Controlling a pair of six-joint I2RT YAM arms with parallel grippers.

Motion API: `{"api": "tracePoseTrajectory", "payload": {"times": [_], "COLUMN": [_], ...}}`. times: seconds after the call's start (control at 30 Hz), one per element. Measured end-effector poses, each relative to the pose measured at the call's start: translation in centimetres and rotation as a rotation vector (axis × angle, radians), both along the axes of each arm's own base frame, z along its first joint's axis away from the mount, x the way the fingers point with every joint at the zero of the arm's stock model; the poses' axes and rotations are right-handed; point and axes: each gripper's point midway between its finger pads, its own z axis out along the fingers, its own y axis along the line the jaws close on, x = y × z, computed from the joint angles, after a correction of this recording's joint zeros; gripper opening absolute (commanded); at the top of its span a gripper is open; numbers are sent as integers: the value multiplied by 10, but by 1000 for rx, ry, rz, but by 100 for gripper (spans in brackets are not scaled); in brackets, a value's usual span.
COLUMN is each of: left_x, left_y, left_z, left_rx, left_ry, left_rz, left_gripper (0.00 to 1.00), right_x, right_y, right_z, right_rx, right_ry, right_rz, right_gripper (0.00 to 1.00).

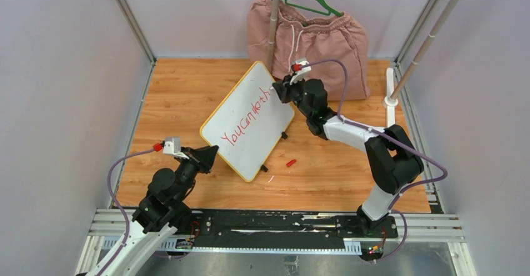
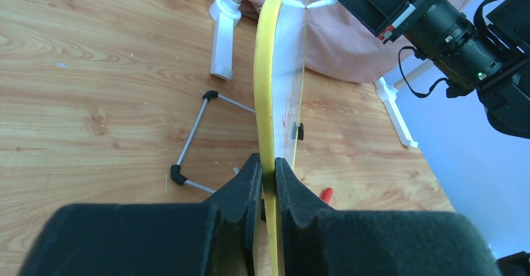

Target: Write a sentence on the whiteboard

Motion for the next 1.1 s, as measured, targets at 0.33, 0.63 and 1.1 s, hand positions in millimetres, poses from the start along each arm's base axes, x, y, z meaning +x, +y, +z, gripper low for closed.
{"api": "tracePoseTrajectory", "payload": {"times": [0.33,0.63,1.1], "left_x": [0,0,0], "left_y": [0,0,0], "left_z": [0,0,0], "left_rx": [0,0,0], "left_ry": [0,0,0], "left_rz": [0,0,-1], "left_gripper": [0,0,0], "right_x": [-3,-4,0], "right_y": [-2,-3,-1], "right_z": [-8,-6,18], "right_rx": [-3,-3,18], "right_ry": [5,5,-27], "right_rz": [-2,-2,-2], "right_gripper": [0,0,0]}}
